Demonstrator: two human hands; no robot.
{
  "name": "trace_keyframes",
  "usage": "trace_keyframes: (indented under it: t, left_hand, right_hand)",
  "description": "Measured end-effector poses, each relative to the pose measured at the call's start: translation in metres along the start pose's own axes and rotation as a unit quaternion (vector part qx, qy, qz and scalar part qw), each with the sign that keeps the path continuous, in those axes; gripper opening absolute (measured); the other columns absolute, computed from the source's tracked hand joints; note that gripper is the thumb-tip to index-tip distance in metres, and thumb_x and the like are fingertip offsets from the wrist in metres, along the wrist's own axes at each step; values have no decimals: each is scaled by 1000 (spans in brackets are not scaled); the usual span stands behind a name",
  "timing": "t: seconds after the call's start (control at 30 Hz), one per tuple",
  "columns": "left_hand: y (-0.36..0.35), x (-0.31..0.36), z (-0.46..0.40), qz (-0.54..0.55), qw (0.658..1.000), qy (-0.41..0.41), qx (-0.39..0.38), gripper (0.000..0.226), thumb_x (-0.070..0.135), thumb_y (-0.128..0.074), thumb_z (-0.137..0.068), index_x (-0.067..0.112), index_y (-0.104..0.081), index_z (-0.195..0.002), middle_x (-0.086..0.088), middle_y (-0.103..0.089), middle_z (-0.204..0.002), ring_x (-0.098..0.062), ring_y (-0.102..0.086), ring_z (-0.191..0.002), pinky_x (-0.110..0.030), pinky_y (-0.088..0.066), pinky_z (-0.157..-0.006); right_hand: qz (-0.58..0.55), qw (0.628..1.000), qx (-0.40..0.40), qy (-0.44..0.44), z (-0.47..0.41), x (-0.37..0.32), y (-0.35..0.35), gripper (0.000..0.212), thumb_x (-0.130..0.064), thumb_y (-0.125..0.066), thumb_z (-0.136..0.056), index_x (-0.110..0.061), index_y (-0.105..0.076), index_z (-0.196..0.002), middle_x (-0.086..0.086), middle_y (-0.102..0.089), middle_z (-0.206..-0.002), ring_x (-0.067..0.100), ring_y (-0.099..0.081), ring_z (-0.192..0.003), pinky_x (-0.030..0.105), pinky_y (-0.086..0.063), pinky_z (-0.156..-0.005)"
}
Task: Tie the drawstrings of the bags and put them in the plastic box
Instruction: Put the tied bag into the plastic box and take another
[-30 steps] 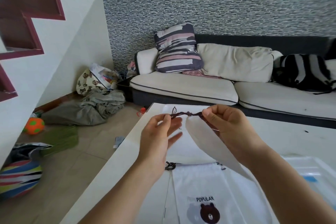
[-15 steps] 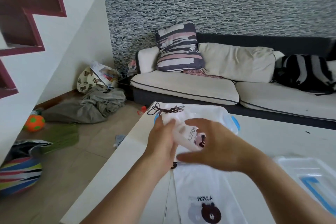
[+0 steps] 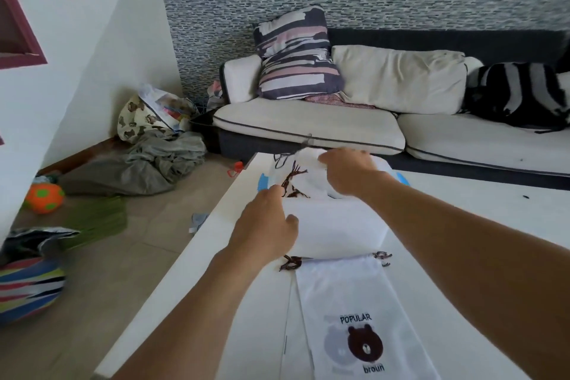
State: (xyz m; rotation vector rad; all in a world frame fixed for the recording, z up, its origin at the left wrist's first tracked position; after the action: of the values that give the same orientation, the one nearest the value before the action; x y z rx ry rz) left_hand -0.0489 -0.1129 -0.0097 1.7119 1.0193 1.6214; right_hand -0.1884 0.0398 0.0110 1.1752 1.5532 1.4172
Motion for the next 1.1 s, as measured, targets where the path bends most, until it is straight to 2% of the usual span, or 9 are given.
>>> trace_keyframes:
  t: [0.1,0.2,0.37,0.47,0.5,0.63,0.73,0.9,1.1]
  left_hand:
    - [-5,-5,-4,-71,996,0,-51,48,28,-51,-97,15,-39,-141,-7,-48,-138,-26,-51,-123,-38,-44,-97]
    - [-15,-9,-7,-108,988,-10,-113,56,31,-50,-97,16,-32,-147,-7,-46,-144,-27,-47,-129,-39,-42,-102]
    - [-18,-11,-7,-115,975,-13,-188,78,32,-49,-100,26,0,-160,-2,-39,-155,-25,-47,-127,-29,-38,-97]
    - [-17,-14,-7,-146,975,-22,-165,77,33,-49,-100,27,0,-160,1,-20,-166,-25,-33,-145,-37,-33,-114]
    - [-18,-15,-6,-157,975,-20,-156,75,34,-49,-99,25,-5,-160,-1,-25,-164,-27,-35,-144,-40,-35,-113]
    - [-21,-18,3,-188,966,15,-178,51,43,-52,-95,21,-41,-140,-6,-54,-138,-30,-55,-118,-44,-49,-98]
    - [-21,-20,13,-197,954,33,-225,55,50,-53,-95,22,-42,-141,-4,-52,-141,-28,-53,-122,-42,-47,-102]
    - [-11,-23,24,-198,949,38,-242,62,51,-52,-97,24,-34,-150,-2,-45,-150,-25,-48,-130,-37,-43,-103]
    - [2,-39,23,-132,973,46,-183,82,69,-59,-84,21,-39,-148,5,-45,-149,-19,-48,-131,-34,-43,-102]
  right_hand:
    - [-90,947,-304,-47,-12,1,-21,61,-58,-35,-102,-31,-27,-156,-4,-24,-164,23,-20,-152,46,-16,-122]
    - [-252,885,-377,-105,0,1,-28,85,-81,-28,-91,-30,-22,-158,-5,-15,-166,18,-10,-154,42,-5,-123]
    - [-244,941,-216,-94,3,5,-15,57,-56,-30,-104,-17,-52,-138,9,-46,-150,33,-41,-139,42,-32,-109]
    - [-94,987,123,-46,26,-1,6,18,-26,-54,-86,-13,-56,-75,7,-60,-78,37,-61,-82,31,-41,-65]
    - [-119,983,139,0,40,-5,8,20,-25,-57,-84,-13,-56,-68,5,-58,-68,34,-59,-71,29,-40,-58]
    - [-125,957,-228,129,101,-23,-43,26,-39,-67,-91,-16,-71,-103,8,-73,-102,28,-73,-92,36,-59,-79]
    - [-15,985,-154,78,110,-13,-97,40,-40,-63,-94,-18,-59,-128,6,-61,-129,34,-63,-114,44,-52,-95]
    - [-52,996,-63,24,115,3,-124,12,-14,-59,-93,-19,-68,-98,4,-65,-103,32,-63,-84,35,-49,-70]
    - [-154,986,-31,58,112,10,-49,12,-37,-68,-93,-27,-72,-90,1,-69,-96,23,-60,-87,34,-47,-83]
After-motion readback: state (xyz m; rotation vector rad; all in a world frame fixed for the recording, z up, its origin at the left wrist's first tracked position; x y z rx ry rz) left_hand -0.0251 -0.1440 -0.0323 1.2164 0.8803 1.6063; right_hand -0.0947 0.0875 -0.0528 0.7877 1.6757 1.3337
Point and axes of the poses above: each hand's wrist, its own z-axis away from the middle knuckle, its own y-axis out of the back of the hand, x = y × z, the point moved 1 cm from there along -z, towards the middle knuckle
